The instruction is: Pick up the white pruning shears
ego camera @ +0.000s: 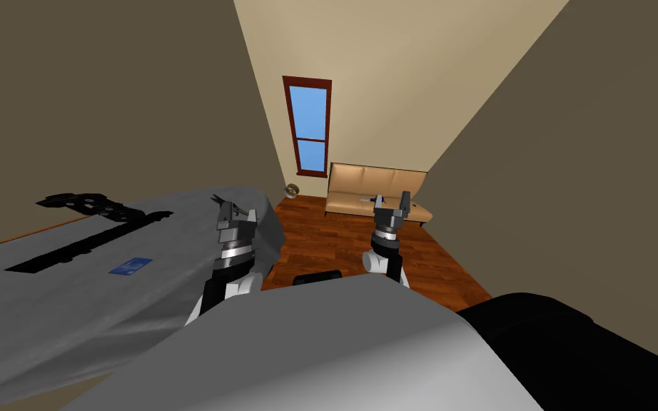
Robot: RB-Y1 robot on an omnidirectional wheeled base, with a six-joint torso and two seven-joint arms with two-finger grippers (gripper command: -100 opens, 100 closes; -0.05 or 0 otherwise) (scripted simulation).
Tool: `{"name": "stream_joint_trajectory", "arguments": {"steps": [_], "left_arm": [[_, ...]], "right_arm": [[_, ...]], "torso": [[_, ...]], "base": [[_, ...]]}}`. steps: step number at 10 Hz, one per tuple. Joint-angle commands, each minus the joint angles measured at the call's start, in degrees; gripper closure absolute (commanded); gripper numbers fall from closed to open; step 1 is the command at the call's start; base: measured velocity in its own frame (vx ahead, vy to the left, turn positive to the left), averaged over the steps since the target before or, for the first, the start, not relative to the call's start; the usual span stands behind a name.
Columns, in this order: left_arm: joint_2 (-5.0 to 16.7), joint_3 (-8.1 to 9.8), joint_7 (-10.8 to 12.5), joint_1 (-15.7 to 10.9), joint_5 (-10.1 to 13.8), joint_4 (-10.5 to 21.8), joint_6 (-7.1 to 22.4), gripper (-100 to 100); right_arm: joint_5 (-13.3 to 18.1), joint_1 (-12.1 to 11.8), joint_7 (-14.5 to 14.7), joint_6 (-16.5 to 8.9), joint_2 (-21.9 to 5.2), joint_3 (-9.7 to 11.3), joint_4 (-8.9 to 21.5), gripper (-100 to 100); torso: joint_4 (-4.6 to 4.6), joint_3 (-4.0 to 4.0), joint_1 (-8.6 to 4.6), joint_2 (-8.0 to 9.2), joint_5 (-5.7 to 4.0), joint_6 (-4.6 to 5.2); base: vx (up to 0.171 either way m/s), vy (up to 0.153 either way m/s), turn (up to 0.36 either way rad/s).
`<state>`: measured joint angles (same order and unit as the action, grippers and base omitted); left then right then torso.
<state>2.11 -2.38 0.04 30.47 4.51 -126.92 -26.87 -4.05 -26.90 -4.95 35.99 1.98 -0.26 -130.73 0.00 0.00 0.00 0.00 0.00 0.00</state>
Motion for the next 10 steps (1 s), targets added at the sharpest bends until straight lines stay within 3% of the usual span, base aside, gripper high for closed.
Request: {"name": "stream_joint_trajectory", "arguments": {"steps": [1, 7, 8, 10], "left_arm": [[1.94, 0.37, -0.05, 0.46, -0.68, -0.4, 0.46, -100], [11.21, 2.79, -0.06, 3.24, -4.4, -2.65, 3.68, -100], [11.64, 2.79, -0.06, 3.24, -4.4, -2.65, 3.68, -100], [15.56, 4.06, 0.09, 4.64, -6.0, -3.69, 5.48, -100]], "right_arm": [[0.0, 0.0, 0.0, 0.0, 0.0, 0.0, 0.0, 0], [0.0, 0.01, 0.0, 0.0, 0.0, 0.0, 0.0, 0], [0.0, 0.01, 0.0, 0.0, 0.0, 0.0, 0.0, 0], [0.0, 0.0, 0.0, 0.0, 0.0, 0.0, 0.0, 0]], "torso": [[0.0, 0.0, 0.0, 0.0, 0.0, 0.0], [0.05, 0.13, 0.17, 0.23, 0.04, -0.01], [0.05, 0.14, 0.2, 0.24, 0.04, -0.01], [0.04, 0.09, 0.09, 0.16, 0.02, 0.0]], "base": [[-0.017, 0.011, 0.036], [-0.051, 0.035, 0.03], [-0.04, 0.027, 0.012], [-0.038, 0.022, 0.027]]}}
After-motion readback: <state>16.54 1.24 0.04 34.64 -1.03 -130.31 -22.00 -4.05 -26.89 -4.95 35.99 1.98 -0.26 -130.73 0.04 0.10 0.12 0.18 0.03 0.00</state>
